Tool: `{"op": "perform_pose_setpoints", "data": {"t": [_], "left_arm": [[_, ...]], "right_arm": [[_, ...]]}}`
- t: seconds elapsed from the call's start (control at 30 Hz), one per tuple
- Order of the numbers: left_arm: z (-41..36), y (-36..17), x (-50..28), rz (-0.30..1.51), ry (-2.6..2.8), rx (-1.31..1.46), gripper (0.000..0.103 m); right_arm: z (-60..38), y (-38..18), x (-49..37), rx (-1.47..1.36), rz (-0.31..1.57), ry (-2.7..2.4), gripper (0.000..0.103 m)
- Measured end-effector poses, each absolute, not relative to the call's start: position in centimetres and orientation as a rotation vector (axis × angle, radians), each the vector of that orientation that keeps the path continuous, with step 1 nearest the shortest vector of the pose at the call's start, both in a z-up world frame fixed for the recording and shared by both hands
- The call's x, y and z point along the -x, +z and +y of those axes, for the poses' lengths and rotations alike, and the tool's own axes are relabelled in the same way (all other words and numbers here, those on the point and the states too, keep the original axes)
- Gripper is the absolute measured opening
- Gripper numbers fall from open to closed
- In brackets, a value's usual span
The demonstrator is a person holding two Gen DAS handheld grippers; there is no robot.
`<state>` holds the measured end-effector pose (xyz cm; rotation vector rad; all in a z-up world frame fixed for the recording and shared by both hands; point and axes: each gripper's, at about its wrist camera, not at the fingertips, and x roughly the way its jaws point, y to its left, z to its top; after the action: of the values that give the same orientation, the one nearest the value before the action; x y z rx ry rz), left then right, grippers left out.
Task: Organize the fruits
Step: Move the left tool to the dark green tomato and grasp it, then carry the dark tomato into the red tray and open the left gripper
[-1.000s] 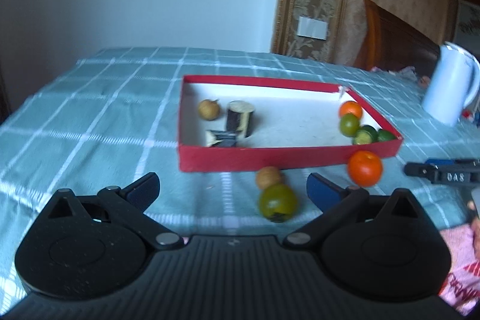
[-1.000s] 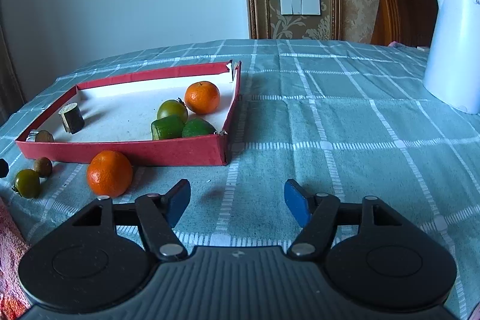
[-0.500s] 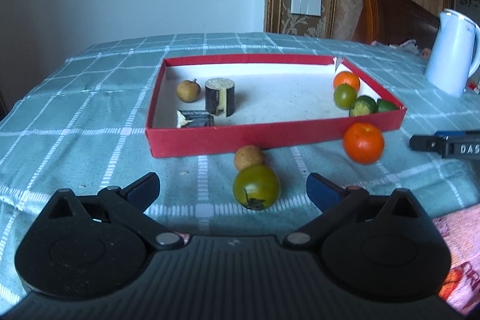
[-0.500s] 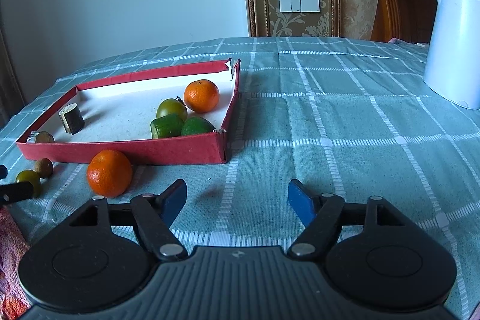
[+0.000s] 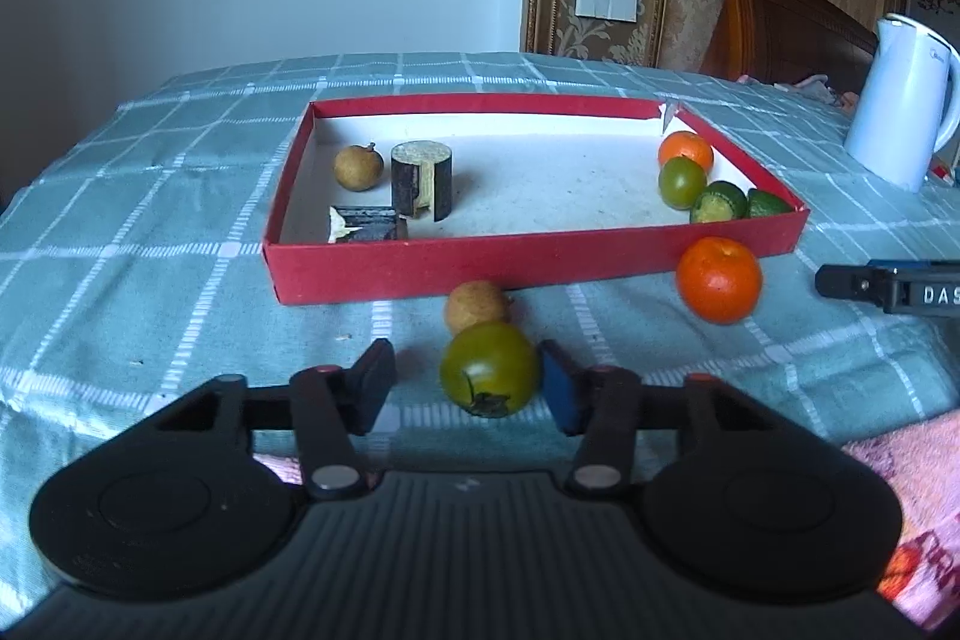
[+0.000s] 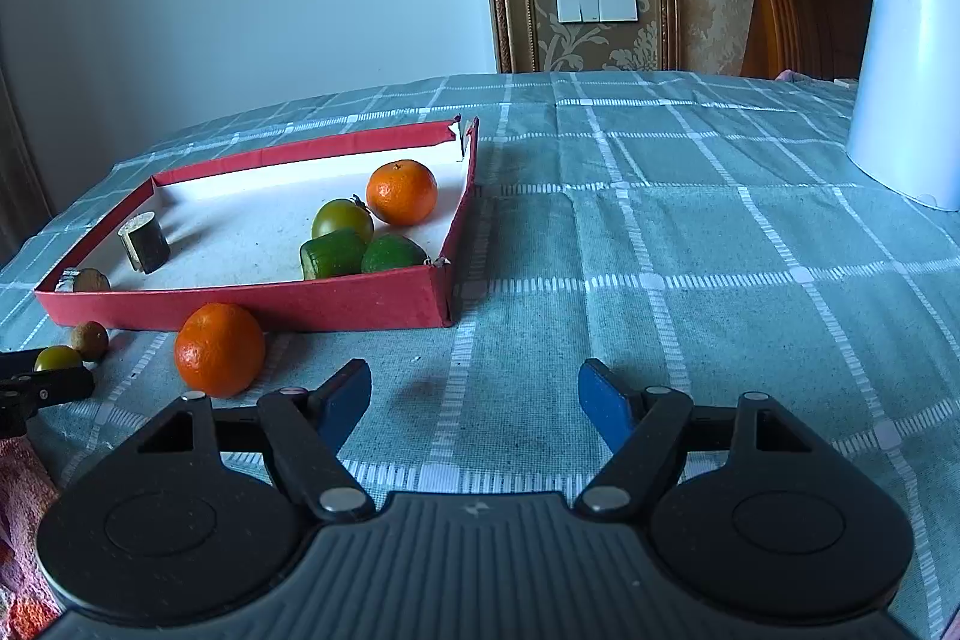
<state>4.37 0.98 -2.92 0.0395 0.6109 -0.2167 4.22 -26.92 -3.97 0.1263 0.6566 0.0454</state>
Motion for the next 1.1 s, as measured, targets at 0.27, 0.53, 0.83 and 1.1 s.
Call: {"op": "perform_pose_setpoints", "data": {"t": [0.27,0.53,0.83,1.1], "left_arm": [[0.3,-2.8,-4.1,0.608,-0.226,-0.059,0.031],[0.3,-1.1,-3.0,0.564,-0.248,-0.05,0.03],[-1.4,1.6,-4.7,0.502,-0.267,-0.09,0.031],[-3.1,2.0,-8.7,0.488,-0.265,-0.133,0.031]], "right_arm": [[-27.0,-4.0,-4.2,-0.137,0.654,0.045,0.076],[-27.1,-3.9,-4.1,-0.138,0.652,0.044,0.076],[-27.0,-3.9,-4.1,-0.139,0.653,0.037,0.076],[-27.1,-3.8,-4.0,-0.144,0.646,0.025,0.076]]}}
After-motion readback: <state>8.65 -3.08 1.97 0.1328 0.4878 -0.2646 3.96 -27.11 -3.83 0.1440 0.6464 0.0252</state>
